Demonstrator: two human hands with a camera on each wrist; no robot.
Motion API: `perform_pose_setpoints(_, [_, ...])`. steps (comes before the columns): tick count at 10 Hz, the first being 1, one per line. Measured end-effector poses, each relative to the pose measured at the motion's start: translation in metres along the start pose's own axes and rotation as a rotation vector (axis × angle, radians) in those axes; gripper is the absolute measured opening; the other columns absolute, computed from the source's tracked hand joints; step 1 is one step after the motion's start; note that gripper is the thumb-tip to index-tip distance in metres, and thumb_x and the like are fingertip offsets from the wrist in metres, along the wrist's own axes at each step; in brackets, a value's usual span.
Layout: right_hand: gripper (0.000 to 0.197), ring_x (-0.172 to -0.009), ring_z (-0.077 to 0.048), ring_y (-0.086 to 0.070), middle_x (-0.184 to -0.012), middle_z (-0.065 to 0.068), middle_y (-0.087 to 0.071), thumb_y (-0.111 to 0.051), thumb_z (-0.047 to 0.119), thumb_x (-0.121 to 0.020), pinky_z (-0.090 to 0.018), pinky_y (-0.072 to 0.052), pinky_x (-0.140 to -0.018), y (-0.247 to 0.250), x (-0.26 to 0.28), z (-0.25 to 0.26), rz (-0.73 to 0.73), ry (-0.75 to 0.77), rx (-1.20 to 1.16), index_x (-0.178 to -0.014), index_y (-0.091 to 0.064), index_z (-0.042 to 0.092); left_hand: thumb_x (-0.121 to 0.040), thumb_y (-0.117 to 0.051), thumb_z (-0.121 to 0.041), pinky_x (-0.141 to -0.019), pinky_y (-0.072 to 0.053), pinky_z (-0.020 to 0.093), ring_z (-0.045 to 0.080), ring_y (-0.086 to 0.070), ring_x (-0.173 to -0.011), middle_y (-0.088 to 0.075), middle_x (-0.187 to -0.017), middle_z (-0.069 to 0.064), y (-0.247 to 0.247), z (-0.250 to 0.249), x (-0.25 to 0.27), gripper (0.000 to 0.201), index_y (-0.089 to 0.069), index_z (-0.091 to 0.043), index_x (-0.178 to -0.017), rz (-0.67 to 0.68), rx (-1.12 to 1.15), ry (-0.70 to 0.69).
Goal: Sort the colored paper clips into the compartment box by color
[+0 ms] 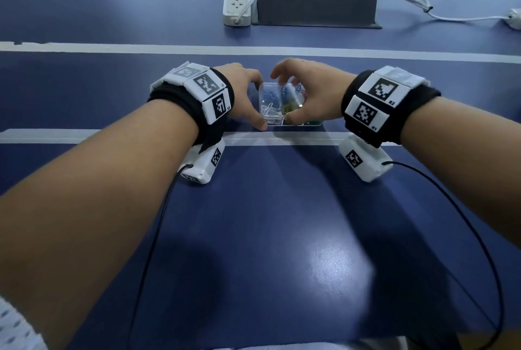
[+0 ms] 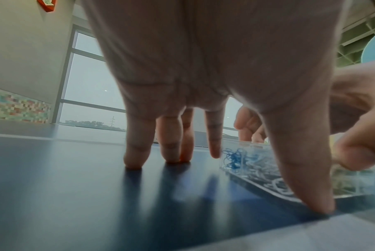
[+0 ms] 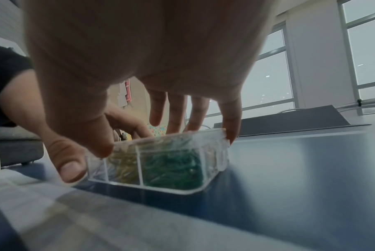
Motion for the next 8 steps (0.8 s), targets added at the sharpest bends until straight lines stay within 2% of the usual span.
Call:
perform_pose_setpoints(1, [0.074, -0.116, -0.018, -0.051, -0.129, 0.002, -0.053, -0.075, 0.031, -0.071, -0.030, -0.042, -0.097, 0.000, 0.002, -0.004, -0.002, -0.008, 0.005, -0.135, -0.042, 0.021, -0.051, -0.079, -0.061, -0.092, -0.048, 0.041, 0.029, -0.056, -0.109, -0.050, -0.116, 0.004, 0.000, 0.000, 0.000, 0.090, -0.044, -0.033, -0.129, 0.010, 0.006, -0.004])
perform_pose_setpoints(2, [0.073, -0.118, -0.016, -0.052, -0.130, 0.005, -0.055, -0.077, 0.032, -0.072, -0.030, -0.042, -0.100, 0.003, 0.007, -0.011, 0.013, -0.032, -0.047, -0.136, -0.042, 0.022, -0.049, -0.074, -0.069, -0.097, -0.046, 0.045, 0.031, -0.054, -0.112, -0.048, -0.120, 0.006, -0.001, 0.000, 0.001, 0.094, -0.038, -0.042, -0.132, 0.038, 0.031, -0.018])
perform_pose_setpoints(3, [0.073, -0.119, -0.015, -0.052, -0.129, 0.004, -0.056, -0.077, 0.034, -0.072, -0.026, -0.040, -0.099, 0.004, 0.009, -0.015, 0.030, -0.039, -0.085, -0.135, -0.044, 0.022, -0.051, -0.069, -0.074, -0.097, -0.045, 0.044, 0.030, -0.053, -0.112, -0.045, -0.111, 0.004, -0.002, 0.000, -0.001, 0.088, -0.041, -0.045, -0.129, 0.034, 0.020, -0.012])
perform_pose_setpoints(4, [0.074, -0.118, -0.019, -0.054, -0.132, 0.002, -0.055, -0.077, 0.036, -0.073, -0.032, -0.042, -0.102, 0.003, 0.008, -0.015, 0.057, -0.035, -0.079, -0.137, -0.042, 0.023, -0.055, -0.070, -0.070, -0.098, -0.044, 0.044, 0.031, -0.051, -0.115, -0.046, -0.122, 0.006, -0.005, -0.001, -0.002, 0.086, -0.040, -0.043, -0.132, 0.045, 0.010, -0.005])
perform_pose_setpoints(5, [0.074, -0.118, -0.023, -0.054, -0.136, 0.001, -0.053, -0.074, 0.037, -0.075, -0.037, -0.041, -0.105, 0.001, 0.008, -0.015, 0.056, -0.025, -0.057, -0.139, -0.040, 0.023, -0.056, -0.072, -0.067, -0.098, -0.043, 0.043, 0.031, -0.050, -0.116, -0.044, -0.117, 0.005, -0.004, -0.004, -0.001, 0.087, -0.040, -0.042, -0.132, 0.044, 0.005, 0.006])
perform_pose_setpoints(6, [0.081, -0.127, -0.019, -0.049, -0.144, 0.004, -0.047, -0.072, 0.040, -0.076, -0.032, -0.036, -0.109, -0.003, 0.011, -0.021, 0.077, -0.039, -0.099, -0.144, -0.031, 0.028, -0.052, -0.073, -0.068, -0.100, -0.042, 0.046, 0.033, -0.049, -0.120, -0.043, -0.127, 0.007, -0.005, -0.003, 0.002, 0.098, -0.032, -0.044, -0.137, 0.063, 0.007, 0.026])
perform_pose_setpoints(7, [0.093, -0.139, -0.012, -0.035, -0.152, 0.000, -0.037, -0.072, 0.043, -0.073, -0.030, -0.026, -0.116, 0.003, 0.022, -0.021, 0.014, -0.042, -0.282, -0.149, -0.021, 0.027, -0.048, -0.081, -0.061, -0.108, -0.037, 0.046, 0.032, -0.043, -0.131, -0.039, -0.144, 0.009, -0.003, 0.000, 0.015, 0.126, -0.005, -0.041, -0.146, 0.067, 0.126, -0.003])
perform_pose_setpoints(8, [0.089, -0.138, -0.009, -0.036, -0.147, -0.003, -0.043, -0.070, 0.045, -0.070, -0.031, -0.026, -0.117, 0.023, 0.044, -0.025, -0.237, -0.017, -0.370, -0.146, -0.029, 0.022, -0.054, -0.086, -0.043, -0.113, -0.033, 0.042, 0.026, -0.042, -0.135, -0.035, -0.150, 0.013, 0.000, 0.008, 0.030, 0.134, 0.011, -0.040, -0.146, 0.037, 0.400, 0.000])
Point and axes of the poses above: each hand's wrist, its own x-axis away from the middle knuckle, its own y-axis out of the back of the hand, z = x × y, the point moved 4 cm from there along -x, towards the middle knuckle
